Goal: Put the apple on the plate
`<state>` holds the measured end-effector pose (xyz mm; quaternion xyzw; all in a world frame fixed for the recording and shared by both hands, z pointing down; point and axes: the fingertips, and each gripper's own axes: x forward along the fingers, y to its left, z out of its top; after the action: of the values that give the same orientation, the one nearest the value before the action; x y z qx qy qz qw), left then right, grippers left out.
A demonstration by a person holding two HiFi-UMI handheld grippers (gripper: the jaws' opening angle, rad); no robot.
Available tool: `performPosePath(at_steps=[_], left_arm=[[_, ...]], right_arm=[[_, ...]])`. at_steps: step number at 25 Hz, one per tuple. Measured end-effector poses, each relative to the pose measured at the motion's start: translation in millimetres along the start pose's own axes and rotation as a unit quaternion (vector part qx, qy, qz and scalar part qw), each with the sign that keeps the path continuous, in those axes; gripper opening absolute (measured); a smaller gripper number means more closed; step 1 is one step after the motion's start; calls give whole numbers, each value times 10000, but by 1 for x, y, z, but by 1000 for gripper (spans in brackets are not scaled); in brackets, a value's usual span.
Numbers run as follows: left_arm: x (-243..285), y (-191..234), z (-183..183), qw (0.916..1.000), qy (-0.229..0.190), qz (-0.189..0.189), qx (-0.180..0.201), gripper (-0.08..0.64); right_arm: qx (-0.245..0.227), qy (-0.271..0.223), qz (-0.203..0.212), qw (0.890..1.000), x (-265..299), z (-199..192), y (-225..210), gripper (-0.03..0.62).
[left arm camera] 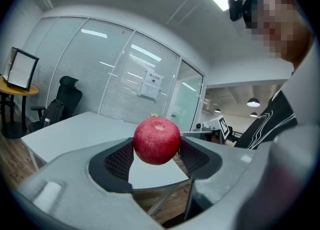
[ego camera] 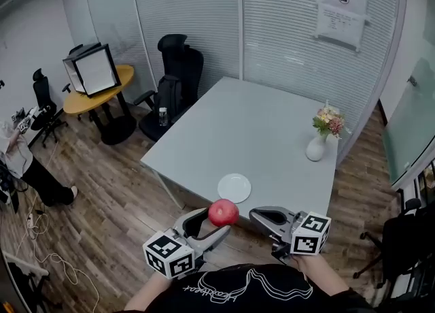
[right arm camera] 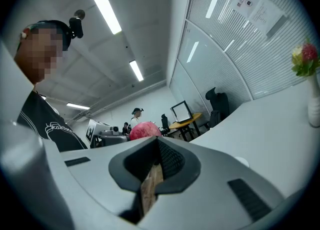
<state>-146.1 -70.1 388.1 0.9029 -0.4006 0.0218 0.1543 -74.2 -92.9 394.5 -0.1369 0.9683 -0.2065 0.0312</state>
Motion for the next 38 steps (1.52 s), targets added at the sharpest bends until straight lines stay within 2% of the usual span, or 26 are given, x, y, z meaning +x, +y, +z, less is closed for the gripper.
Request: performPosePath(at_steps=[8,17,28,38], left_arm=[[-1,55,2,9995,29,-296,58,298],[16,75,4,9991,65,-382,143,298],[74,104,-5,9991,349,-228,-24,298],[131,136,-21,9973,731,-17,91,298]], right_arm=[[-42,-31,-408,9992,42,-6,-21,9],[35,-173,-626,9979,43,-3,-38,9],[424,-298,-655,9965,32,3,-94,9],[651,-310,-786,9943,23,7,-150,9]])
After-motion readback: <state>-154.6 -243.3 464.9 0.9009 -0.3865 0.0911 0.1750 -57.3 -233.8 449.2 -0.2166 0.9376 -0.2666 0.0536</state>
